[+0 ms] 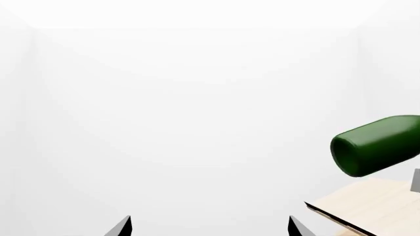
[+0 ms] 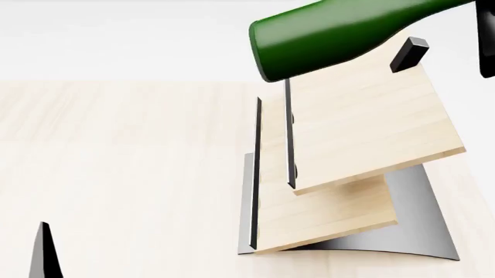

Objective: Put the wine bottle on the wine rack.

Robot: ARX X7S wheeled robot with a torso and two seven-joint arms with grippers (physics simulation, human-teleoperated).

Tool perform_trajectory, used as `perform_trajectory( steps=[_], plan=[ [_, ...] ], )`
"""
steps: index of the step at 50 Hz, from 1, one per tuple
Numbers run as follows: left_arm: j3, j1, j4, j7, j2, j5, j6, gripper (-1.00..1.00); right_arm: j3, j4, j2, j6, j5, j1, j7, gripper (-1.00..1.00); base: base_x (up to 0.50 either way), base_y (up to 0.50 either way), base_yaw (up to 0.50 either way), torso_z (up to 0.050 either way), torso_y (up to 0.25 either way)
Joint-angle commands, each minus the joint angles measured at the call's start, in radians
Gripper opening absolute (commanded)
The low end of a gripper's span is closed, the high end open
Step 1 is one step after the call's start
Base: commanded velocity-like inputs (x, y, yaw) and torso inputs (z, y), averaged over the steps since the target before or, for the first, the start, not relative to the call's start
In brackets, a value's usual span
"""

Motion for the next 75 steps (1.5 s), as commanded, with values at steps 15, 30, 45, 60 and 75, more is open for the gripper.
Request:
perform_trajectory(
  steps=[15,30,45,60,75],
  plan=[
    [0.012,-0.003,-0.002,-0.005,-0.002,0.007,-0.002,1.00,0.097,-0.214,0.156,-0.062,0.082,-0.105,0.035,-1.00,0.00,0.00,0.00,0.000,0.001],
    [0.014,-0.004,-0.003,-0.009,-0.004,0.006,-0.001,1.00,0.080,-0.158,0.160,-0.018,0.056,-0.113,0.019,-1.00,0.00,0.00,0.00,0.000,0.001],
    [0.017,-0.008,-0.003,-0.011,-0.007,0.004,-0.006,1.00,0.084,-0.190,0.179,-0.015,0.022,-0.111,0.009,-1.00,0.00,0.00,0.00,0.000,0.001],
    [0.021,-0.009,-0.007,-0.015,-0.009,0.006,-0.003,1.00,0.080,-0.185,0.188,-0.001,-0.010,-0.126,-0.027,-1.00,0.00,0.00,0.00,0.000,0.001],
    [0.027,-0.012,-0.007,-0.017,-0.010,0.006,-0.007,1.00,0.071,-0.152,0.177,0.018,-0.032,-0.149,-0.073,-1.00,0.00,0.00,0.00,0.001,0.001]
  ],
)
